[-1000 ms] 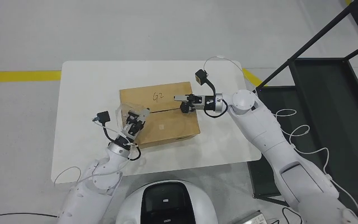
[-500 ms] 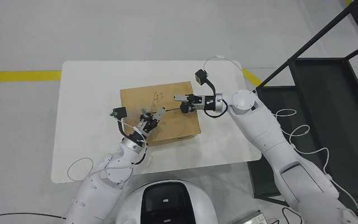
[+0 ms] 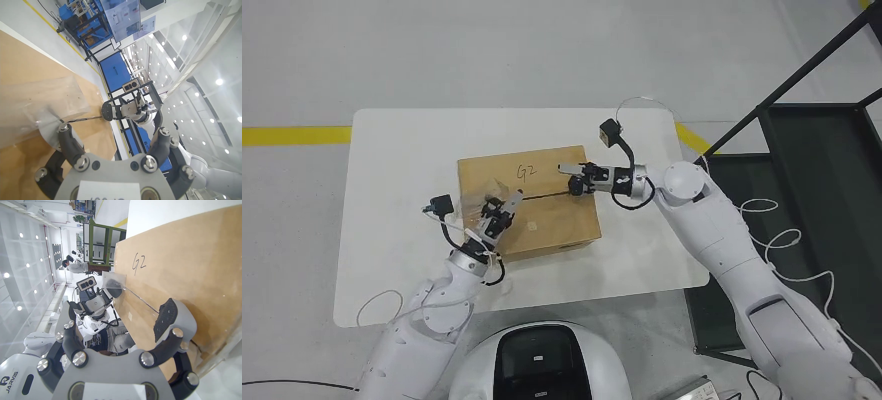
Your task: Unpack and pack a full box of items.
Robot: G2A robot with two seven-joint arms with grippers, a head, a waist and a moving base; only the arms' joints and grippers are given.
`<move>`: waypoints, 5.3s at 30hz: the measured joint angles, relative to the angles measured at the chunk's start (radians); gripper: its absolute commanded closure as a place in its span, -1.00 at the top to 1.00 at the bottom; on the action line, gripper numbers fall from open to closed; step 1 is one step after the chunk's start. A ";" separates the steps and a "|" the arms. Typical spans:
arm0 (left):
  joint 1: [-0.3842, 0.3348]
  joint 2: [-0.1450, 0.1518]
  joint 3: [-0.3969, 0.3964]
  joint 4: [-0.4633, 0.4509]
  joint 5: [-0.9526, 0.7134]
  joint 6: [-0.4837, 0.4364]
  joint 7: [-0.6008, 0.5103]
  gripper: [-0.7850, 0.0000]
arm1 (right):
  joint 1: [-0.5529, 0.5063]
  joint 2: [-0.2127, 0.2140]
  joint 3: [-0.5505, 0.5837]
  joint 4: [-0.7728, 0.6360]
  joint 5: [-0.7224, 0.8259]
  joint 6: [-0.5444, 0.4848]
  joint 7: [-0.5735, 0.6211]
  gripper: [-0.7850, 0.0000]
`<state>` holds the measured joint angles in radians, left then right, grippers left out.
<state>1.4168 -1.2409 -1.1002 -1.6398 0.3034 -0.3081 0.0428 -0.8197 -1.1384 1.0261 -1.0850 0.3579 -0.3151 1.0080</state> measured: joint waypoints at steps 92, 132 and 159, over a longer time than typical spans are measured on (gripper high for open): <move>0.229 0.029 -0.645 -0.436 -0.183 0.060 -0.513 1.00 | -0.203 0.064 0.223 -0.124 0.007 -0.115 -0.017 1.00; 0.124 0.068 -0.688 -0.212 -0.062 0.020 -0.680 1.00 | -0.222 0.066 0.206 -0.150 -0.251 -0.360 -0.188 1.00; -0.200 0.057 -0.154 -0.073 0.329 -0.113 -0.770 1.00 | -0.270 0.088 0.270 -0.031 -0.124 -0.407 -0.152 1.00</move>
<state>1.2168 -1.1843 -1.2540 -1.7124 0.6321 -0.4210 -0.7271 -1.0900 -1.0507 1.2962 -1.1158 0.2339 -0.7219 0.8564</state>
